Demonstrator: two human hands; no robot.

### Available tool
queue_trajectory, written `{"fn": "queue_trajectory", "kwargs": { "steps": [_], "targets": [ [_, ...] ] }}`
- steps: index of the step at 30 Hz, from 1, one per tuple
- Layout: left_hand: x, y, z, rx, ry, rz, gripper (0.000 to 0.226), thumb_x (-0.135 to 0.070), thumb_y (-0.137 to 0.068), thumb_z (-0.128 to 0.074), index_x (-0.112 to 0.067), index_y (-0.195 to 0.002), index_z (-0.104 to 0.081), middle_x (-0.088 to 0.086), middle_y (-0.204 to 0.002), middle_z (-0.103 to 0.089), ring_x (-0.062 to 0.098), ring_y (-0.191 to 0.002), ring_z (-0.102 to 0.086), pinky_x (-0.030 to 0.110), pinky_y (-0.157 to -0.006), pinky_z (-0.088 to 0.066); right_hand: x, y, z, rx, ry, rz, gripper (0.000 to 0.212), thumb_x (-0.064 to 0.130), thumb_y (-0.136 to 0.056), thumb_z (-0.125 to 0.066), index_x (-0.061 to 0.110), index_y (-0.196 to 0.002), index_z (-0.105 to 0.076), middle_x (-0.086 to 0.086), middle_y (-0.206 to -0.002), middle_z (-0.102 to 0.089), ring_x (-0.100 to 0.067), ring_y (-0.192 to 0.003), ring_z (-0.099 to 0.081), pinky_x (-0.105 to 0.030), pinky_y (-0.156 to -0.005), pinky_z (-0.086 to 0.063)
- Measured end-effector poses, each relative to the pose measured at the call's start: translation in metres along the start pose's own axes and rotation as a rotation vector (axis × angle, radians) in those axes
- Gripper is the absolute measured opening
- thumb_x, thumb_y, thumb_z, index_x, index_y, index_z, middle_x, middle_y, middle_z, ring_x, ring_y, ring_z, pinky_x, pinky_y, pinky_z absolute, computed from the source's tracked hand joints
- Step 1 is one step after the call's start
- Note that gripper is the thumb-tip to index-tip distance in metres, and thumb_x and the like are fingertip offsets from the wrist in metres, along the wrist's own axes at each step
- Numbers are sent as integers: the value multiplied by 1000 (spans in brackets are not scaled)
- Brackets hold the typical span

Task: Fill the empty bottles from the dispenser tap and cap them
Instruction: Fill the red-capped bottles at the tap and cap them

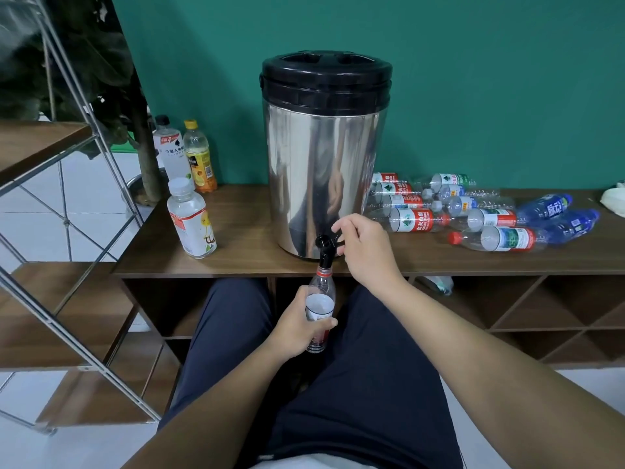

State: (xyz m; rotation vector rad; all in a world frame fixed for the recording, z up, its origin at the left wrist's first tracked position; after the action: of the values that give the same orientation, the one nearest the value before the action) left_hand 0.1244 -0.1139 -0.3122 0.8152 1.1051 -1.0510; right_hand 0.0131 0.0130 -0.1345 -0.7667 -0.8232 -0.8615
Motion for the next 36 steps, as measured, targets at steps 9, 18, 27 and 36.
{"fn": "queue_trajectory", "kwargs": {
  "steps": [9, 18, 27, 36],
  "targets": [
    [-2, 3, 0, -9, 16, -16, 53, -23, -87, -96, -29, -124, -58, 2, -114, -73, 3, -96, -66, 21, -92, -54, -37, 25, -9, -9, -263, -208, 39, 45, -114, -54, 18, -100, -77, -6, -78, -73, -14, -67, -62, -45, -72, -53],
    [-15, 11, 0, -33, 67, -42, 57, -23, -90, -94, -29, -135, -60, -8, -124, -76, 8, -115, -72, 18, -98, -54, -86, 72, -45, 157, -186, -186, 34, 48, -90, -84, 35, -120, -75, 15, -119, -78, -2, -117, -71, -28, -99, -59],
    [-15, 15, 0, -40, 124, -19, 67, -8, -91, -86, -26, -148, -57, -5, -125, -77, 15, -112, -75, 29, -93, -60, -110, 75, -59, 297, -130, -218, 61, 45, -83, -89, 33, -138, -68, 14, -127, -76, -4, -120, -72, -41, -109, -60],
    [-9, 20, 1, -52, 57, 47, 56, -11, -85, -87, -28, -132, -62, 1, -101, -79, 16, -77, -75, 38, -78, -64, -119, 83, -68, 221, -201, -198, 70, 57, -78, -89, 29, -140, -69, 12, -130, -77, -5, -123, -73, -41, -111, -60]
  ]
}}
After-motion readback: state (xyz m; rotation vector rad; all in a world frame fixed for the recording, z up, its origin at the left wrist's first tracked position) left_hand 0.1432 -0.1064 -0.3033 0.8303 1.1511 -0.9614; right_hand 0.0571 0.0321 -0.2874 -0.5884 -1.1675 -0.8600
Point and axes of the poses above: each hand's wrist, its own y-axis away from the middle knuckle, its own z-axis out of the back of the hand, x = y × z, the point moved 1 cm from there along -y, towards the middle knuckle
